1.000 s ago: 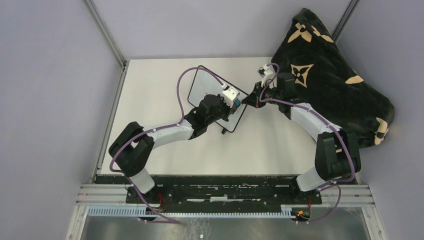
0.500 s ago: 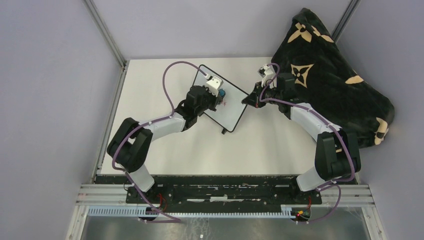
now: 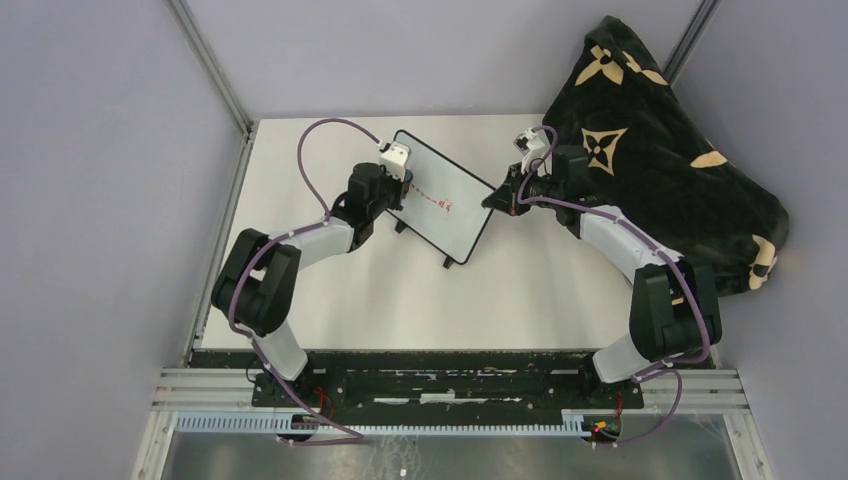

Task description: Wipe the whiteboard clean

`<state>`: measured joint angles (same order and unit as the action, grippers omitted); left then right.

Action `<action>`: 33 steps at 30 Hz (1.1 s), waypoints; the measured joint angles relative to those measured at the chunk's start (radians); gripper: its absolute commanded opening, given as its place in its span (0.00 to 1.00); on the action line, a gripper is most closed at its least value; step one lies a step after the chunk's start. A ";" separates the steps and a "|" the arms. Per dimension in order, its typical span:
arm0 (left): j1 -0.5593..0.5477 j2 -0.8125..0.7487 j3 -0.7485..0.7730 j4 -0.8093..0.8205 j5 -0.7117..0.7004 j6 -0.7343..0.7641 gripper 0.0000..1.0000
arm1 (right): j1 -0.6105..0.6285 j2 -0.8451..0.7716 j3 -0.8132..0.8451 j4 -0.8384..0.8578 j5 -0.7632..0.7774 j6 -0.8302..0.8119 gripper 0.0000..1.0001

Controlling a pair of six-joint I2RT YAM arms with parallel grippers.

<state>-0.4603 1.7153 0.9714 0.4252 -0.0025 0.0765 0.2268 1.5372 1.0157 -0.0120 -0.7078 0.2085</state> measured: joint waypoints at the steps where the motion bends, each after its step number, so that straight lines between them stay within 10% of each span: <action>1: 0.007 0.004 -0.002 0.000 -0.006 0.003 0.03 | 0.001 0.000 0.001 -0.001 -0.001 -0.002 0.01; 13: 0.003 0.010 -0.011 -0.009 -0.022 0.005 0.03 | 0.001 0.000 0.003 -0.009 -0.002 -0.005 0.01; 33: -0.304 -0.058 -0.046 -0.035 -0.013 -0.039 0.03 | 0.000 0.000 0.009 -0.026 0.002 -0.012 0.01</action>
<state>-0.7647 1.6577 0.9257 0.3904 -0.0158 0.0372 0.2272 1.5375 1.0248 -0.0383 -0.7063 0.1967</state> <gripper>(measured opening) 0.062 0.047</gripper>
